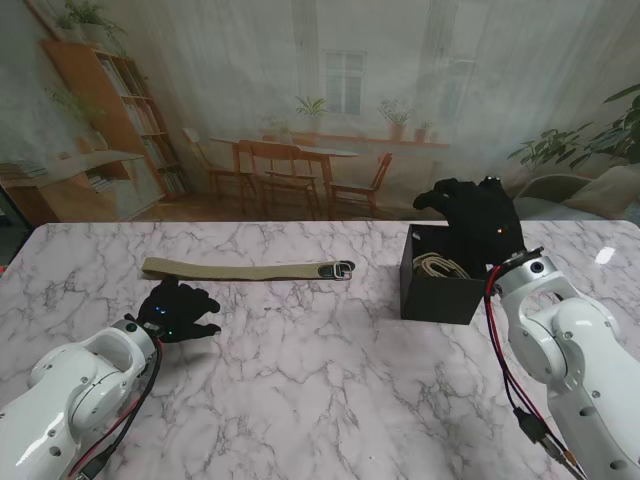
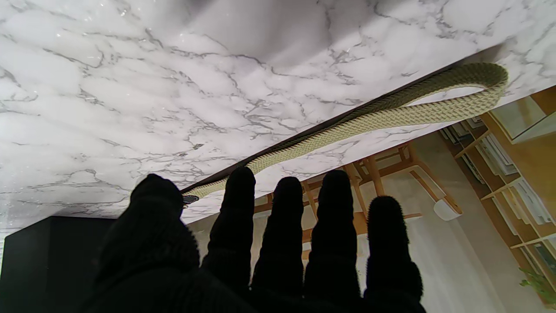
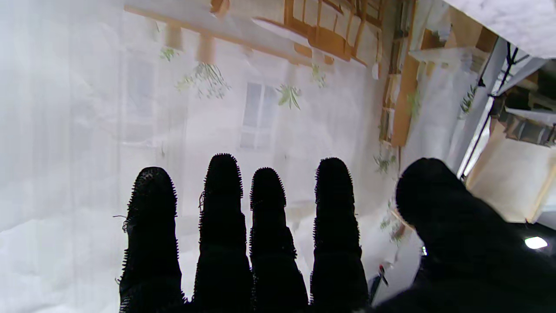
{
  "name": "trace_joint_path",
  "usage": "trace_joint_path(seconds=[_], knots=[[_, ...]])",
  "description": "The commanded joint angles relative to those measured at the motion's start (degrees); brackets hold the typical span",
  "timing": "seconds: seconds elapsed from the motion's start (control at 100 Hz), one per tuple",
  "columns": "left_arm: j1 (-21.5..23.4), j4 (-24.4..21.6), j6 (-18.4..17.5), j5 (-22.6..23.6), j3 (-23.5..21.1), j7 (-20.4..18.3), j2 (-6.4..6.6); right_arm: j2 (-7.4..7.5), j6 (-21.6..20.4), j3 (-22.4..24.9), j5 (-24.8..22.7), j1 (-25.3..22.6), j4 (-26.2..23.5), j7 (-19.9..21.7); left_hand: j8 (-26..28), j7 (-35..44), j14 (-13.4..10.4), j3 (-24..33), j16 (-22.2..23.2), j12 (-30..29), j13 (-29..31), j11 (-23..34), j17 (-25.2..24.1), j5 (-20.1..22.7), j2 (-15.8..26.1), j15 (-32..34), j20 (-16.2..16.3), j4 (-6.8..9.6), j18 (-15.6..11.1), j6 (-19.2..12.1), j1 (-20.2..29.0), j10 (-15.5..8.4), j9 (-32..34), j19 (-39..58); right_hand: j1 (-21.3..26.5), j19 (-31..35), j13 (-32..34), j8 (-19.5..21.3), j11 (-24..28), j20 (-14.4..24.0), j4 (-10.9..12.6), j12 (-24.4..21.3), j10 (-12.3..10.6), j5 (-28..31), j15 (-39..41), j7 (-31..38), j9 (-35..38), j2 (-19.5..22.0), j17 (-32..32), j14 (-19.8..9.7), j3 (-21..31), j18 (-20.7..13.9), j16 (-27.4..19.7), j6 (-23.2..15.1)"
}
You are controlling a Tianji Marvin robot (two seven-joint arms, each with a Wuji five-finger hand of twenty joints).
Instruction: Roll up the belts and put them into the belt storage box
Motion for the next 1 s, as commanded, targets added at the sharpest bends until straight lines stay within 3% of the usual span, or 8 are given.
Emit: trace_joint_path(seconds=[0.0,0.18,0.4,0.53,0.68,0.86,0.99], knots=[[-0.61,0.69,-0.11,-0.23,0.26,-0.64,0.05,-0.27,-0.61,-0.38,-1.0,-2.92,-1.0,-1.55,-0.23,-0.34,0.64,-1.57,-0.79,-0.41,-1.41,-0.57,-0.75,1.3,2.27,-1.17,-0.78,0.23,2.25,-0.18,0.76,0.65,-0.94,-1.25,-0.61,-1.08,1.03,0.21,-1.44,-0.93,1.87,-0.33,0.02,2.23,-3.25,-1.32,1.71,-1.12,-1.19,0.5,-0.81,2.23,-0.57,-1.29],[-1.89,1.39,-1.38,-0.17,0.51,-1.21,0.22,-1.09,2.65,-3.42,1.3,-6.9,0.34,-7.04,-0.21,-0.11,0.49,-1.57,-0.91,-0.43,-1.4,-0.51,-0.73,1.6,2.31,-1.12,-0.78,0.23,2.21,-0.3,0.71,0.52,-0.76,-1.29,-0.86,-1.84,0.85,0.37,-2.99,-1.18,1.89,-0.37,0.18,2.8,-4.28,-1.89,2.07,-1.08,-1.78,0.61,-0.54,1.93,-0.57,-1.31],[-2.0,1.69,-1.44,-0.13,0.04,-0.07,0.17,-1.7,2.34,-7.2,4.02,-8.62,6.29,-14.03,-0.26,-0.1,0.36,-1.59,-1.0,-0.49,-1.54,-0.6,-0.7,1.36,2.31,-1.13,-0.76,0.23,2.16,-0.37,0.73,0.52,-1.12,-1.27,-0.48,-1.17,1.13,1.08,-2.8,-0.63,2.05,0.34,0.18,3.24,-4.55,-1.44,1.81,-0.58,-0.45,0.23,0.06,0.01,-0.32,-0.81],[-1.07,1.24,-1.25,1.0,-1.19,1.93,0.11,-2.2,2.57,-8.94,6.33,-9.28,8.51,-16.22,-0.63,-0.9,0.14,-1.69,-1.51,-2.87,-3.81,-4.42,-0.82,-0.1,2.36,-2.1,-0.85,0.17,1.74,-0.39,0.49,2.04,-8.09,-1.41,-0.42,-0.88,1.12,1.41,-2.22,-0.4,2.04,0.64,0.23,3.84,-4.44,-0.87,1.78,-0.58,-0.22,0.22,0.6,-0.41,-0.26,-0.58],[-1.4,1.98,-1.52,2.29,-2.63,3.63,0.2,-2.43,2.55,-9.31,7.37,-8.72,9.89,-16.93,-2.03,-3.55,-0.36,-1.65,-4.7,-8.82,-6.98,-8.65,-1.44,-3.64,2.3,-4.77,-2.98,0.17,1.0,-0.47,0.31,2.88,-15.64,-4.4,-0.52,-0.87,0.88,1.56,-1.99,-0.25,2.03,0.71,-0.04,4.14,-4.44,-0.56,1.97,-0.26,-0.64,0.06,1.09,-0.82,-0.28,-0.61],[-3.91,5.22,-2.46,2.02,-3.78,4.36,0.46,-2.37,3.81,-9.28,7.1,-8.67,10.09,-16.61,-5.77,-8.69,-0.77,-1.6,-7.69,-11.94,-9.97,-9.89,-2.49,-9.43,2.0,-6.54,-4.66,0.27,0.35,-0.75,0.1,2.16,-19.36,-7.09,-0.23,-0.81,0.47,1.61,-1.77,0.02,1.97,0.79,0.19,4.23,-4.32,-0.4,1.65,-1.19,-0.87,0.06,1.48,-0.83,-0.24,-0.47],[-5.41,6.75,-2.11,3.31,-4.38,4.86,0.7,-2.26,4.41,-9.05,6.23,-8.9,10.01,-17.0,-8.13,-11.61,-0.38,-1.71,-8.74,-12.32,-12.63,-9.79,-3.31,-14.96,1.68,-6.84,-5.37,0.27,-0.26,1.79,-0.72,2.63,-22.53,-8.64,-0.64,-0.85,0.3,1.59,-1.75,0.14,1.88,0.79,0.33,4.24,-4.26,-0.39,1.41,-1.35,-1.02,0.16,1.8,-0.85,-0.26,-0.53]])
